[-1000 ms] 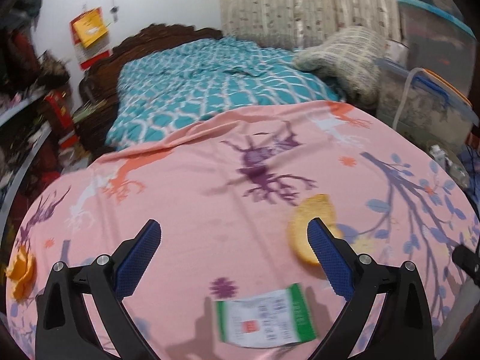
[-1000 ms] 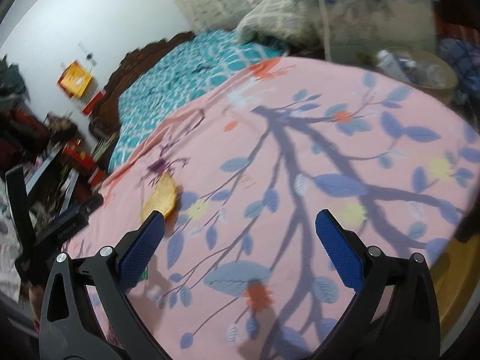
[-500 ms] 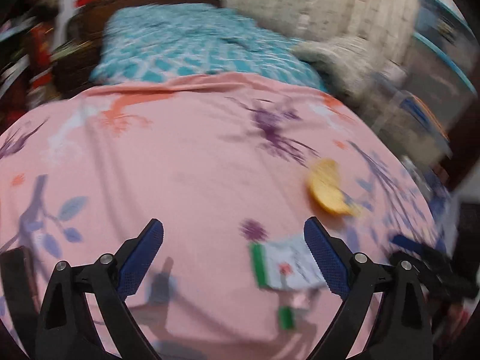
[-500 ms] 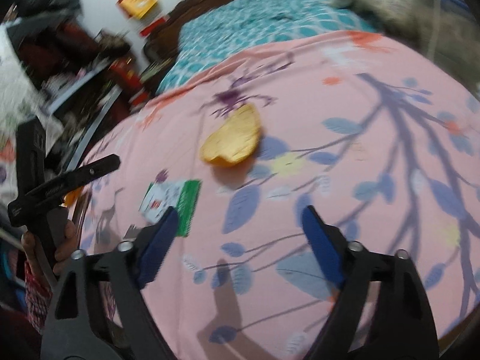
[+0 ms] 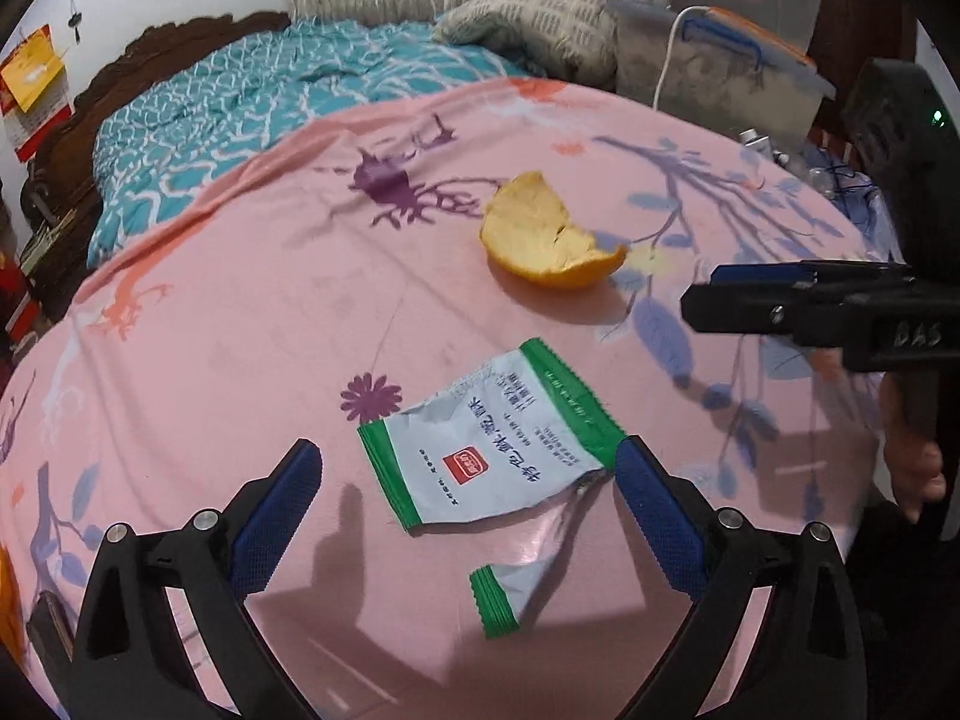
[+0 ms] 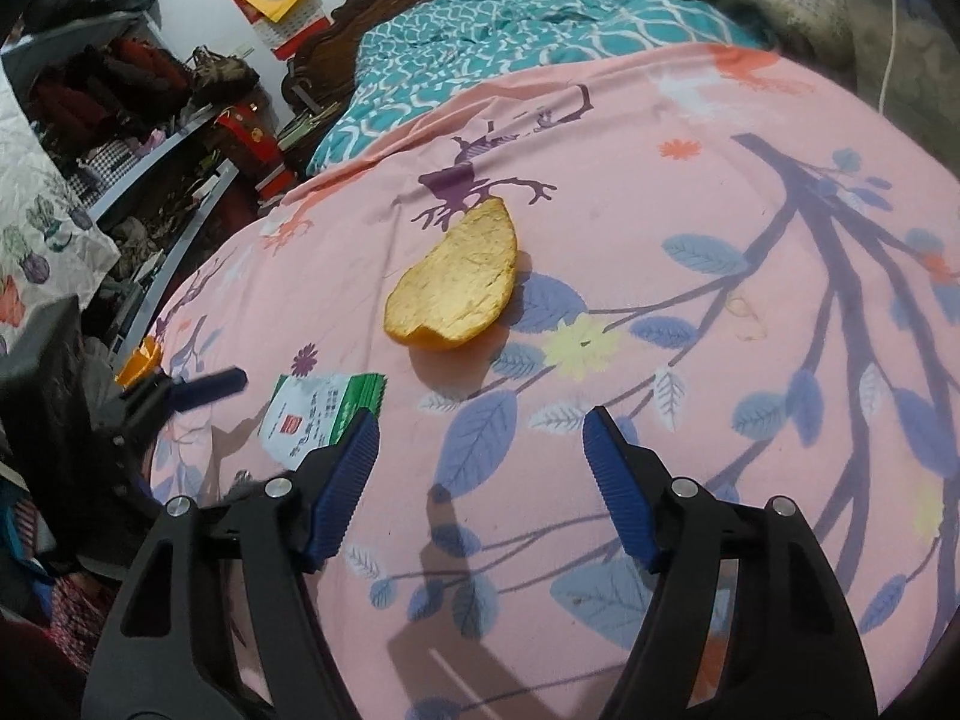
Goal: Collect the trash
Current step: 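Grasp the green-white wrapper with the left tool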
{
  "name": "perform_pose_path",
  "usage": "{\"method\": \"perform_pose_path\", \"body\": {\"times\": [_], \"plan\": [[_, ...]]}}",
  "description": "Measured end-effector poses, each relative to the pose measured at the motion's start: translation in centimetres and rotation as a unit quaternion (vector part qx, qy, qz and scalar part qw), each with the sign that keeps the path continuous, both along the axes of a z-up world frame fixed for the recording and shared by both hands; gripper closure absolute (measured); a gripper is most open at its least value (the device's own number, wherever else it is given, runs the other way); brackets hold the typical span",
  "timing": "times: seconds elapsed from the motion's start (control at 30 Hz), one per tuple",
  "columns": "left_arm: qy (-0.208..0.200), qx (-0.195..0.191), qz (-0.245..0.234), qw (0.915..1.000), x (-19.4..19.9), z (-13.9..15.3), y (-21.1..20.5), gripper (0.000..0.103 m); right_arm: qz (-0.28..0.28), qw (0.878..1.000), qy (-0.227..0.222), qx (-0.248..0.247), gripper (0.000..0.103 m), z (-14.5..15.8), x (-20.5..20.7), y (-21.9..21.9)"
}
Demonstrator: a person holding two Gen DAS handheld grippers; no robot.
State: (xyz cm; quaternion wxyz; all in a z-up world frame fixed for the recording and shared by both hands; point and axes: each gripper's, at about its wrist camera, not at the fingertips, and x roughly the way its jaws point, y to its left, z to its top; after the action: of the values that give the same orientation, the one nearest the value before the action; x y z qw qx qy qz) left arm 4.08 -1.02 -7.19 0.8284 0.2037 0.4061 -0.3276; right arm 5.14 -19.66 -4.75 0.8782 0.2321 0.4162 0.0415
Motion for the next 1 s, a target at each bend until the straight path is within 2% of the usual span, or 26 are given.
{"method": "perform_pose_path", "body": {"times": [0.13,0.23,0.4,0.57,0.7,0.77,0.83,0.9,1.0], "plan": [[0.005,0.004,0.022,0.9997,1.0,-0.6,-0.1,0.009,-0.005,1.000,0.008,0.019,0.031,-0.4,1.1,-0.7],[-0.010,0.019,0.047,0.9987,1.9,-0.6,-0.3,0.009,-0.012,0.999,0.010,0.032,0.031,-0.6,1.4,-0.9],[-0.017,0.025,0.082,0.9962,3.2,-0.5,-0.2,0.008,-0.011,0.999,0.006,0.031,0.031,-0.6,1.1,-0.5],[-0.001,-0.007,0.110,0.9939,4.2,0.3,1.3,0.009,0.013,0.999,0.001,0.032,0.032,-0.3,1.1,0.4],[0.013,-0.040,0.123,0.9915,4.6,1.0,3.3,0.013,0.056,0.997,0.008,0.051,0.051,-0.3,1.8,1.6],[0.024,-0.054,0.127,0.9902,4.9,1.1,4.2,0.014,0.071,0.995,0.015,0.066,0.056,-0.7,2.2,2.1],[0.033,-0.061,0.134,0.9886,5.2,1.1,4.9,0.019,0.081,0.993,0.023,0.077,0.059,-1.0,2.7,2.6],[0.040,-0.063,0.139,0.9874,5.5,1.0,5.3,0.019,0.084,0.993,0.024,0.078,0.059,-1.1,2.9,3.0],[0.077,-0.085,0.135,0.9843,6.1,0.7,5.4,0.019,0.102,0.992,0.018,0.079,0.063,-0.6,3.5,4.2]]}}
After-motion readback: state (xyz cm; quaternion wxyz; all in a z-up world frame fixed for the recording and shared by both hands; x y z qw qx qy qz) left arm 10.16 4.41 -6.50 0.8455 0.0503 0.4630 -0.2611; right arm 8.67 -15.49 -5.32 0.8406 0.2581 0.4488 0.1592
